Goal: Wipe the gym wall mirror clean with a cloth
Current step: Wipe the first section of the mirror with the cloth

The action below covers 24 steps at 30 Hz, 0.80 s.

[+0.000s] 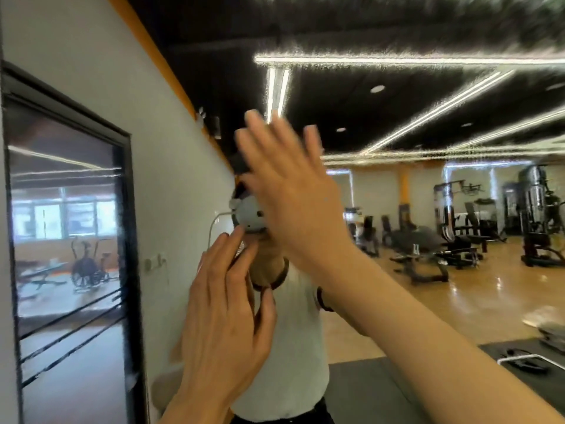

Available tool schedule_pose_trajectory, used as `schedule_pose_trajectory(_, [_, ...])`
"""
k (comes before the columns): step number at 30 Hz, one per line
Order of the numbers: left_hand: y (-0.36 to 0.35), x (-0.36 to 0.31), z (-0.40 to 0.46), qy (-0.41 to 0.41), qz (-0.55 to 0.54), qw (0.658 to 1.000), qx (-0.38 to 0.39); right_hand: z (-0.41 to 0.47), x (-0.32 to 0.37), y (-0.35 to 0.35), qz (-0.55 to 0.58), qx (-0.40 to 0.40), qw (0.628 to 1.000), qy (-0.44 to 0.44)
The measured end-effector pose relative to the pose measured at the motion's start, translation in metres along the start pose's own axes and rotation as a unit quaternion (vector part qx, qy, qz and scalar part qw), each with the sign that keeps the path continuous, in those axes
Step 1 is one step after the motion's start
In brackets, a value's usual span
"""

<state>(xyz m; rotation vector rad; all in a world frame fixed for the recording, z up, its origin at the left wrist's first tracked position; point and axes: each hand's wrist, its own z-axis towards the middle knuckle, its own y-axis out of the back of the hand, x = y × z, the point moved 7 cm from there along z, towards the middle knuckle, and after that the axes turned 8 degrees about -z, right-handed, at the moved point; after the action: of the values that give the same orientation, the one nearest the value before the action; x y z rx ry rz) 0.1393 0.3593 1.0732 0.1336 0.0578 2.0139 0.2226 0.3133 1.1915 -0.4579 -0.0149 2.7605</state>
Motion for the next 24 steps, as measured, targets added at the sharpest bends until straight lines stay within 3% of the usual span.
schedule_pose_trajectory(5, [-0.001, 0.001, -0.001, 0.007, -0.004, 1.0, 0.015, -0.056, -0.143, 0.023, -0.006, 0.019, 0.961, -0.276])
schedule_pose_trajectory(7, [-0.002, 0.001, 0.0, 0.005, -0.006, 1.0, 0.014, -0.06, -0.146, 0.025, -0.013, 0.004, 0.944, -0.329])
schedule_pose_trajectory(9, [-0.003, 0.001, -0.001, 0.001, -0.004, 1.0, 0.012, -0.042, -0.105, 0.02, -0.025, -0.012, 0.96, -0.28])
schedule_pose_trajectory(12, [-0.003, 0.0, -0.002, -0.003, -0.004, 1.0, 0.004, -0.014, -0.009, 0.003, 0.01, -0.01, 0.998, -0.055])
schedule_pose_trajectory(14, [-0.003, 0.0, -0.002, -0.003, -0.006, 1.0, 0.001, -0.009, 0.006, 0.0, 0.014, -0.003, 1.0, 0.024])
schedule_pose_trajectory(16, [-0.002, 0.0, -0.002, -0.005, -0.007, 1.0, 0.003, -0.014, -0.029, 0.007, 0.019, 0.006, 1.0, -0.011])
schedule_pose_trajectory(21, [-0.002, -0.001, -0.002, -0.014, -0.002, 1.0, 0.002, -0.073, -0.17, 0.029, 0.004, 0.017, 0.954, -0.3])
schedule_pose_trajectory(24, [-0.003, -0.001, -0.003, -0.014, 0.001, 1.0, 0.003, -0.072, -0.145, 0.028, -0.022, 0.003, 0.943, -0.332])
